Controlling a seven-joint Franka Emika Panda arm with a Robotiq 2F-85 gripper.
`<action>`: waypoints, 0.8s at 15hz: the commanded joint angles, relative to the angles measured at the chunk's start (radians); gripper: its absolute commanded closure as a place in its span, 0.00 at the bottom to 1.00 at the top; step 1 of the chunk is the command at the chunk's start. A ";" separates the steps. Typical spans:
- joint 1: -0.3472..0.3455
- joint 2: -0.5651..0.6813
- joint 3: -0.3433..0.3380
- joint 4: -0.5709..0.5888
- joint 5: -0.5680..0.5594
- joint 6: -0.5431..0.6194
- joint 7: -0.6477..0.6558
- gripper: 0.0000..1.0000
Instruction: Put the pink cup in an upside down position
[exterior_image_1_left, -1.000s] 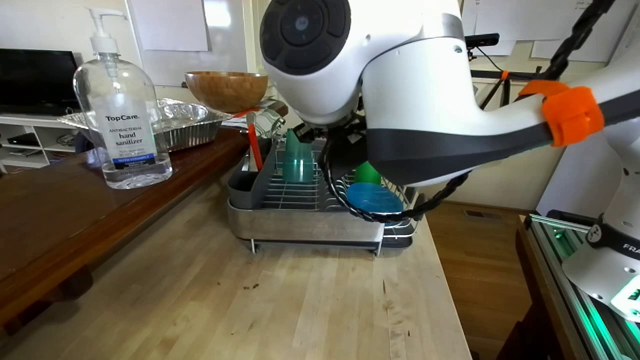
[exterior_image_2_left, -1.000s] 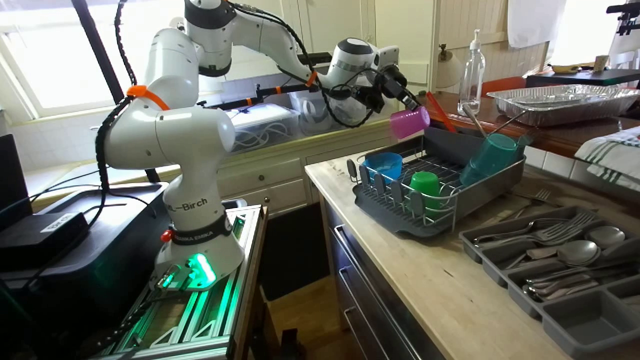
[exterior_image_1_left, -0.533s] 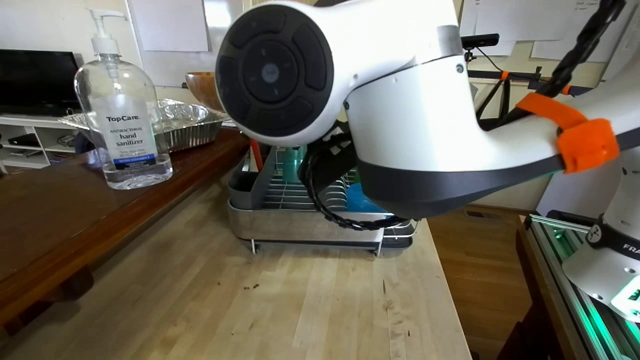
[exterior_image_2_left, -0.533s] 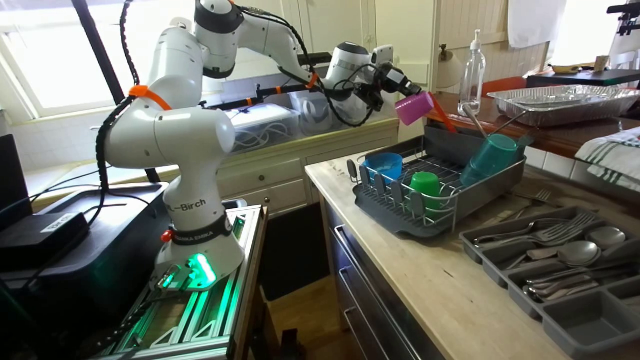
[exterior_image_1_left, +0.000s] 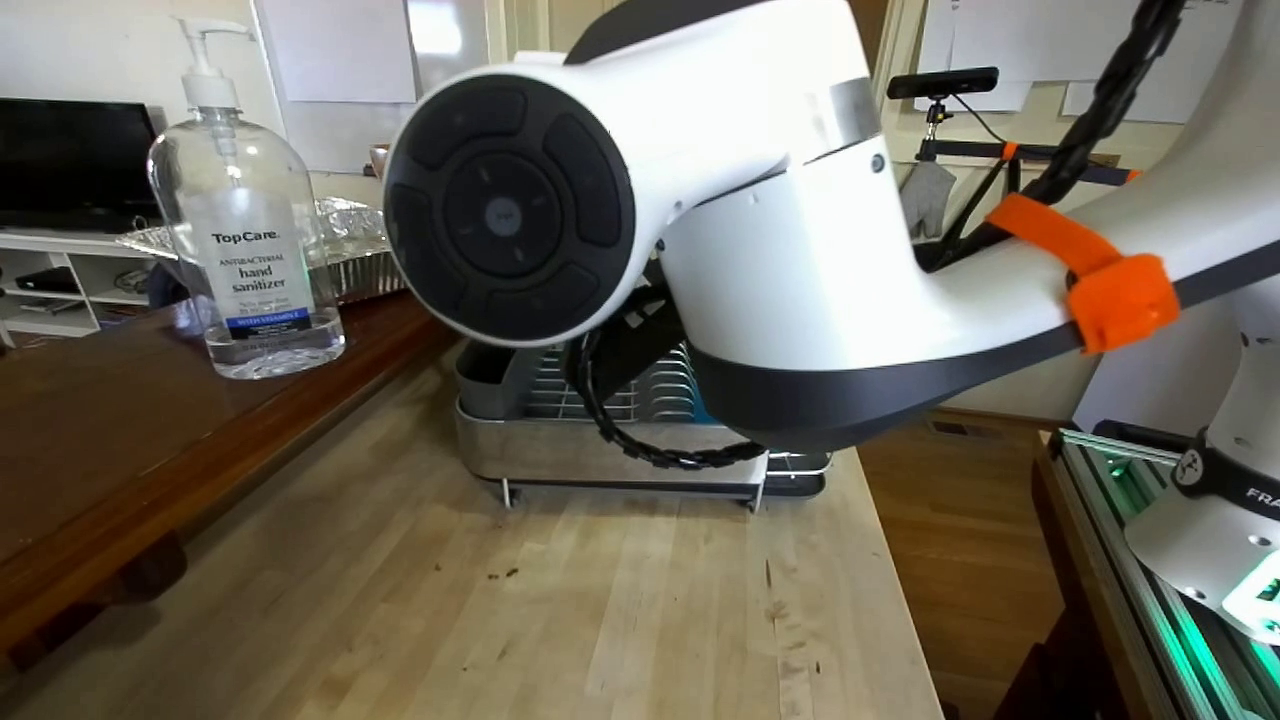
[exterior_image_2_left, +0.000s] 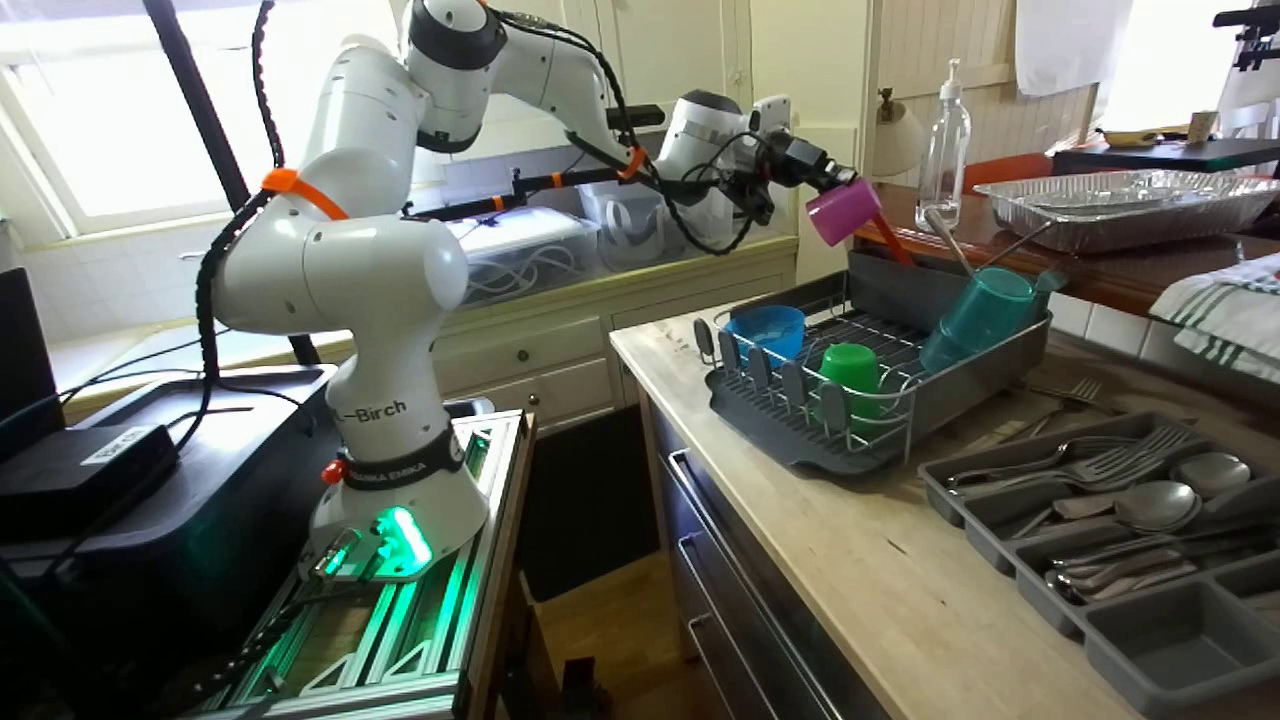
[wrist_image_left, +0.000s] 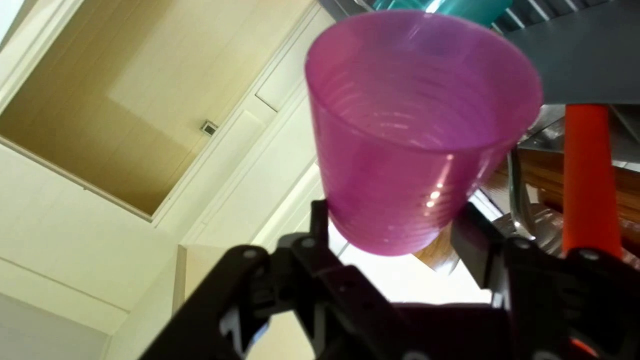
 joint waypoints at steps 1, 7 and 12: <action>-0.053 -0.065 0.088 0.013 -0.083 -0.043 0.041 0.62; -0.197 -0.040 0.327 0.163 -0.116 -0.307 0.146 0.62; -0.328 -0.056 0.548 0.198 -0.312 -0.369 0.296 0.62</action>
